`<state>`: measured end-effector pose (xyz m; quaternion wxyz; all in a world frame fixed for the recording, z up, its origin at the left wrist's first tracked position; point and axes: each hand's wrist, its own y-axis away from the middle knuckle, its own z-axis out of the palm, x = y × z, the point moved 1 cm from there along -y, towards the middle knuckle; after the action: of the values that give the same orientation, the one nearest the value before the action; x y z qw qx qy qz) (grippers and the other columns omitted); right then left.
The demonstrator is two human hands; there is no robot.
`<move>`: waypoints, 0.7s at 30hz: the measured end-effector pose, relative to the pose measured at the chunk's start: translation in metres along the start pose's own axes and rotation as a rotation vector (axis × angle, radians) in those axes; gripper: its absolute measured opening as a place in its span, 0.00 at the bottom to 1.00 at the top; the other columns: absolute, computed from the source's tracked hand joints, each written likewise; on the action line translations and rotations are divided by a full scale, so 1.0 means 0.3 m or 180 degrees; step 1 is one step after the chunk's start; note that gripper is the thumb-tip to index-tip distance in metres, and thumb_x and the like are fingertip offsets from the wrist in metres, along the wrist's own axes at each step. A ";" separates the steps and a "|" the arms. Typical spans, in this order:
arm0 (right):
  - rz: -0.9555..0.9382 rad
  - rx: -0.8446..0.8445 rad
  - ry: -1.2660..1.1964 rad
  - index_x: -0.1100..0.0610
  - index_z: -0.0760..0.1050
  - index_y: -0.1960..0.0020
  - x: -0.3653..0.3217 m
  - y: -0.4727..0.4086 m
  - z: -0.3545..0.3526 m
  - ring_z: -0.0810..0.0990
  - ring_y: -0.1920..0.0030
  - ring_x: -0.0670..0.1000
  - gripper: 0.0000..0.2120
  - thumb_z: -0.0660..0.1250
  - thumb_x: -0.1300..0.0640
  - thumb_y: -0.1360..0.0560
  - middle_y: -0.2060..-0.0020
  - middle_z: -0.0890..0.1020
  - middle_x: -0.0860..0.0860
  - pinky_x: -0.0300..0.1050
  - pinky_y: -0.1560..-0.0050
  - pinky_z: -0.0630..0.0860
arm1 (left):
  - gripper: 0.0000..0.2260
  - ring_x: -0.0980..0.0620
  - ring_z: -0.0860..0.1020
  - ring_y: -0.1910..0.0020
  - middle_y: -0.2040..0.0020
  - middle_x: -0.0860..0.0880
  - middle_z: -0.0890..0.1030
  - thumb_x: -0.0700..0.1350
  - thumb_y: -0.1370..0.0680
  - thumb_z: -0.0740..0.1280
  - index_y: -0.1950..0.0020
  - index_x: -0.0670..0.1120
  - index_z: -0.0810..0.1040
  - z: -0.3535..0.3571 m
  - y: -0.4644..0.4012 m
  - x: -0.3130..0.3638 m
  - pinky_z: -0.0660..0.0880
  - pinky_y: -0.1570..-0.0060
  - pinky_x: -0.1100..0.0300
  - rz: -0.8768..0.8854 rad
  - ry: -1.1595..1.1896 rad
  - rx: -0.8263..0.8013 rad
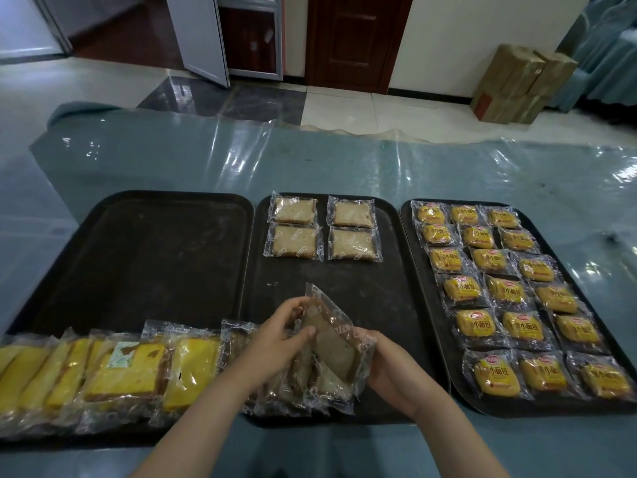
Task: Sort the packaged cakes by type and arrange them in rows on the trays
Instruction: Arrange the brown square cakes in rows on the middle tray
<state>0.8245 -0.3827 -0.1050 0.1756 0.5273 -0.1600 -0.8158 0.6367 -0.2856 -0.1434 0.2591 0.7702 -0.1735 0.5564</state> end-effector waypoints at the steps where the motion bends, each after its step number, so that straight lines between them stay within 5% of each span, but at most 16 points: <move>1: 0.0062 0.0062 -0.0143 0.61 0.78 0.35 -0.006 -0.006 0.006 0.78 0.34 0.58 0.21 0.57 0.50 0.18 0.37 0.80 0.60 0.56 0.32 0.72 | 0.17 0.63 0.77 0.40 0.40 0.60 0.79 0.50 0.22 0.69 0.37 0.67 0.72 -0.003 -0.004 -0.006 0.77 0.38 0.53 -0.0038 0.0044 0.0046; 10: 0.0111 0.0690 -0.0527 0.58 0.77 0.35 -0.047 -0.143 0.003 0.82 0.40 0.56 0.28 0.49 0.40 0.16 0.42 0.84 0.57 0.61 0.33 0.72 | 0.07 0.59 0.77 0.55 0.54 0.55 0.78 0.53 0.22 0.68 0.47 0.57 0.72 -0.047 -0.053 -0.007 0.73 0.57 0.61 -0.0170 -0.0526 0.0724; 18: -0.0145 0.1226 0.1053 0.54 0.81 0.44 -0.054 -0.294 -0.038 0.84 0.48 0.55 0.07 0.67 0.56 0.20 0.48 0.85 0.54 0.58 0.42 0.80 | 0.10 0.54 0.78 0.61 0.59 0.52 0.78 0.54 0.23 0.70 0.50 0.52 0.72 -0.114 -0.157 -0.012 0.72 0.63 0.58 -0.0351 -0.0690 0.1202; 21: -0.0250 0.1650 0.1216 0.51 0.75 0.43 -0.051 -0.361 -0.042 0.84 0.52 0.49 0.09 0.69 0.58 0.22 0.48 0.83 0.51 0.48 0.49 0.83 | 0.16 0.53 0.79 0.58 0.55 0.51 0.78 0.55 0.24 0.71 0.43 0.51 0.68 -0.132 -0.201 -0.017 0.77 0.58 0.54 -0.0514 -0.0624 0.1226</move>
<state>0.8291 -0.2807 -0.1458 0.0307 0.7038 -0.3061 -0.6403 0.6384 -0.2137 -0.1511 0.1328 0.8672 -0.0262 0.4792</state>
